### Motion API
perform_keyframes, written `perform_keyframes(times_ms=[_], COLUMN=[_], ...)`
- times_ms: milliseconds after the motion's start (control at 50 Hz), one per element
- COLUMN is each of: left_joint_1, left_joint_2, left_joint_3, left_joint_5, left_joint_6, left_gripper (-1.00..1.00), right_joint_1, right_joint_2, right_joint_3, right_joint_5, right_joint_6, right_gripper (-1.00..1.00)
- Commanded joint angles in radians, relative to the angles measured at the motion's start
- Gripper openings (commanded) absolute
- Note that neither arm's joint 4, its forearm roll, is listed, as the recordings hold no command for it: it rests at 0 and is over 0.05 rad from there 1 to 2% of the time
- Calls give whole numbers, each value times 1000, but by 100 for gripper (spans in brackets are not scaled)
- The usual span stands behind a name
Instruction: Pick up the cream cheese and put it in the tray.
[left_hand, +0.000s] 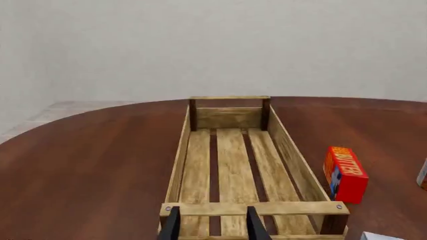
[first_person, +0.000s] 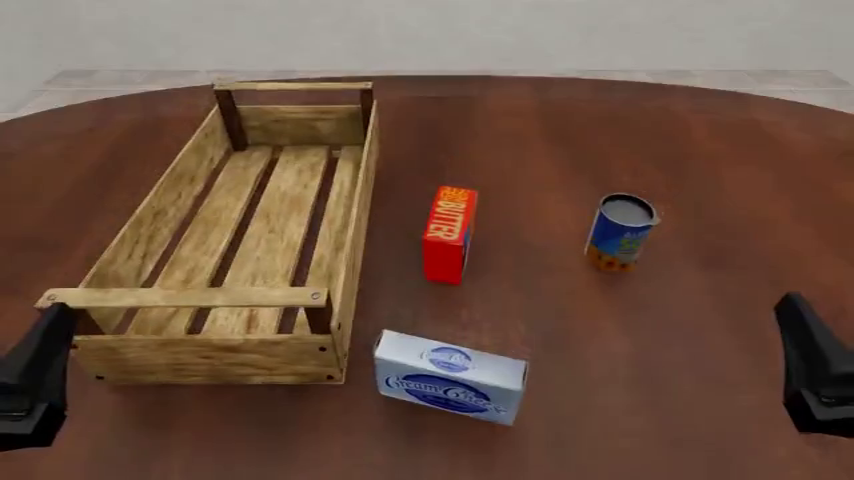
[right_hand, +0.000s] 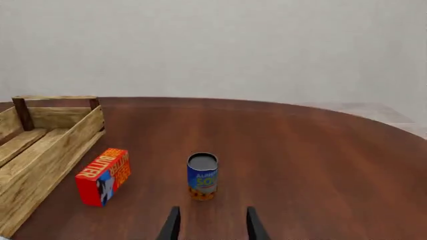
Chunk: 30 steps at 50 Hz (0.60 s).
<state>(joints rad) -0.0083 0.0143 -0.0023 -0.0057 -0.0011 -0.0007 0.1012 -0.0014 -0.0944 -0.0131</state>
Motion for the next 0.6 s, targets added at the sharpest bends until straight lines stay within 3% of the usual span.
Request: perform_keyframes(times_ms=[20,180,200,260,300,400,460,600], left_joint_1=[-2,2,-46,-45,-44,-88,-129,-170], left_joint_2=[5,58,190,162,177,212,263,320], left_joint_3=[-24,-90,-135,-189,-199,-278,-320,-359], left_joint_5=[24,25,11,70,72,90,90,56], left_joint_6=[-14,14,-90,2,-12,47,7,52], left_gripper=[100,100,100,100,100,100,100,100], right_joint_1=[2,2,2,2,2,3,2,2], right_joint_2=[-100,-94,-94,-92,-92,-91,-97,-94], right_joint_3=[0,-28,-30,-32,-33,-36,-38,-40], right_joint_5=[84,106,108,110,110,113,121,122], right_joint_6=[-4,-7,-6,-5,-6,-7,-6,-6], right_gripper=[100,100,100,100,100,100,100,100])
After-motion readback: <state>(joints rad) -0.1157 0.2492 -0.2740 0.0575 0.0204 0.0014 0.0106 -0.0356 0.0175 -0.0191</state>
